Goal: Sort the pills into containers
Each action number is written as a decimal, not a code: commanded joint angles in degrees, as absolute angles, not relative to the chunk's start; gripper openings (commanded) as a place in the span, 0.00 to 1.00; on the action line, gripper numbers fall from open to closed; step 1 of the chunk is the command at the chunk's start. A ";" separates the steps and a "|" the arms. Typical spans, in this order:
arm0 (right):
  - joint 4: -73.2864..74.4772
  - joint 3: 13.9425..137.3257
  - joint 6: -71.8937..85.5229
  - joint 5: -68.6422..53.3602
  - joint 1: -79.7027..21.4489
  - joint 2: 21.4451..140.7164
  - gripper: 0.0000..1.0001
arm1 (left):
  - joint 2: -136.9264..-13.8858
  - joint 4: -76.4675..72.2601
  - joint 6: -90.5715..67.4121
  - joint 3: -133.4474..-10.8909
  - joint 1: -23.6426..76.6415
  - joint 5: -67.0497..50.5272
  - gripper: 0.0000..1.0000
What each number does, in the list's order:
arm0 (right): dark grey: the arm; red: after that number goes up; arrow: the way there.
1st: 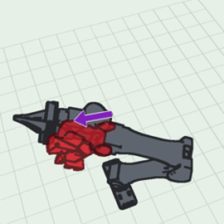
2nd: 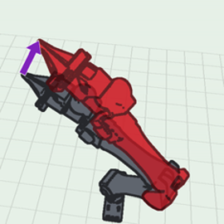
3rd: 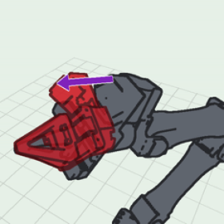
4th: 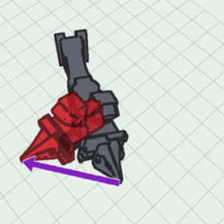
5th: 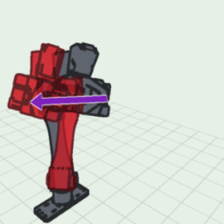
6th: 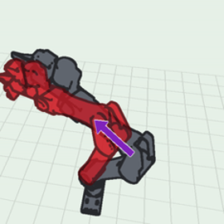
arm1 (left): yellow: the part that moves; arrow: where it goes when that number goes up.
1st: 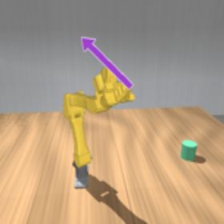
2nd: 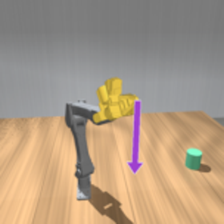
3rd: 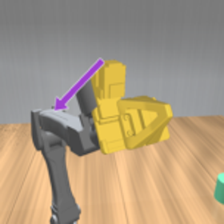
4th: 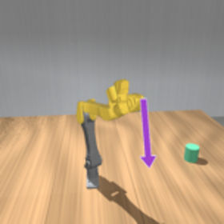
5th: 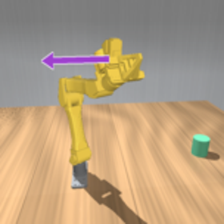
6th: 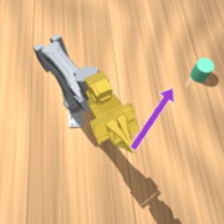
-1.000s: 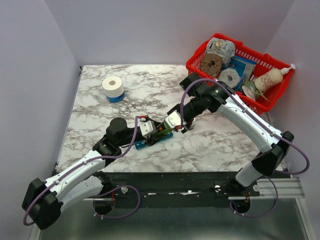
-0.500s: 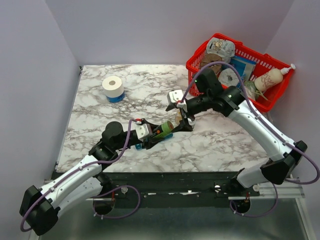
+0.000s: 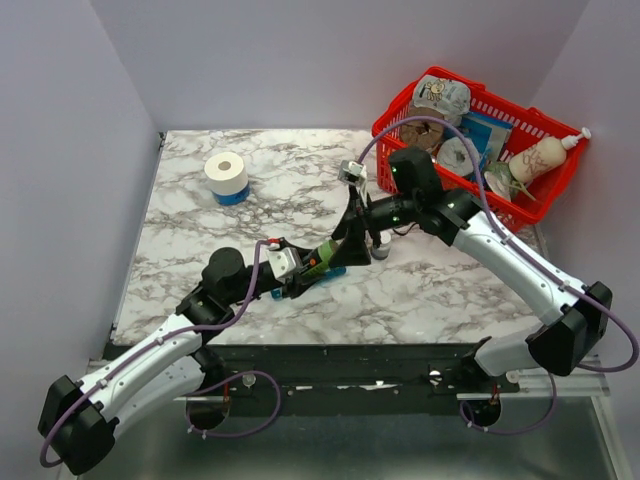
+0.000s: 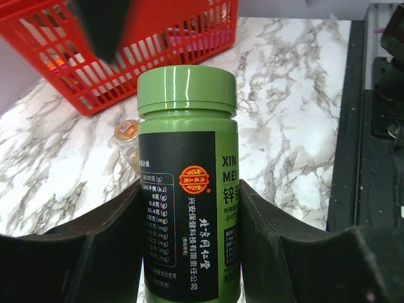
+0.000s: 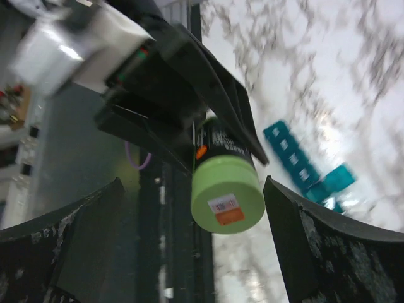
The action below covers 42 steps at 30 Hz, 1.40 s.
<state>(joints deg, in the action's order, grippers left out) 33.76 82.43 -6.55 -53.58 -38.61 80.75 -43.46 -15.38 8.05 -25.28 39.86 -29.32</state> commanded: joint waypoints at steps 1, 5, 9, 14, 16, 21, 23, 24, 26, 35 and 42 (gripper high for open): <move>25.57 76.56 22.26 -40.73 -38.50 79.02 1.00 | -41.66 -18.63 8.09 -24.52 39.73 -25.05 0.00; 28.13 76.56 25.57 -35.59 -38.58 80.15 1.00 | -42.27 -19.16 7.91 -24.35 39.73 -25.14 0.00; 25.23 74.36 28.91 -39.37 -38.58 81.03 0.98 | -42.89 -19.16 8.17 -24.87 39.73 -25.22 0.00; 24.52 74.62 29.97 -42.45 -38.67 82.35 0.88 | -43.42 -19.25 8.44 -25.31 39.73 -25.14 0.00; 24.78 74.79 29.53 -42.71 -38.85 82.62 0.83 | -43.42 -19.34 8.44 -25.31 39.73 -24.96 0.00; 25.22 75.15 28.65 -43.33 -39.29 83.14 0.74 | -43.33 -18.98 8.88 -25.49 39.73 -24.43 0.00; 25.66 75.67 28.04 -43.59 -39.64 83.76 0.70 | -43.24 -18.81 9.05 -25.49 39.73 -24.26 0.00; 26.01 75.93 27.86 -43.77 -39.64 83.93 0.67 | -43.16 -18.72 9.05 -25.49 39.73 -24.17 0.00; 26.37 76.38 27.16 -44.03 -39.90 84.20 0.64 | -42.89 -18.46 9.14 -25.49 39.73 -24.00 0.00; 27.77 80.94 20.23 -49.21 -40.08 86.48 0.11 | -42.01 -16.96 9.67 -25.22 39.73 -24.52 0.00; 62.20 108.41 -29.45 -70.47 -40.60 101.49 0.01 | -42.01 -15.47 10.20 -25.57 39.73 -28.47 0.00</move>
<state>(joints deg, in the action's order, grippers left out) 40.80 92.90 2.83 -52.25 -38.70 94.26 -41.78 -15.88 9.13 -24.73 39.03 -23.77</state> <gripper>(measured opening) 0.583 0.591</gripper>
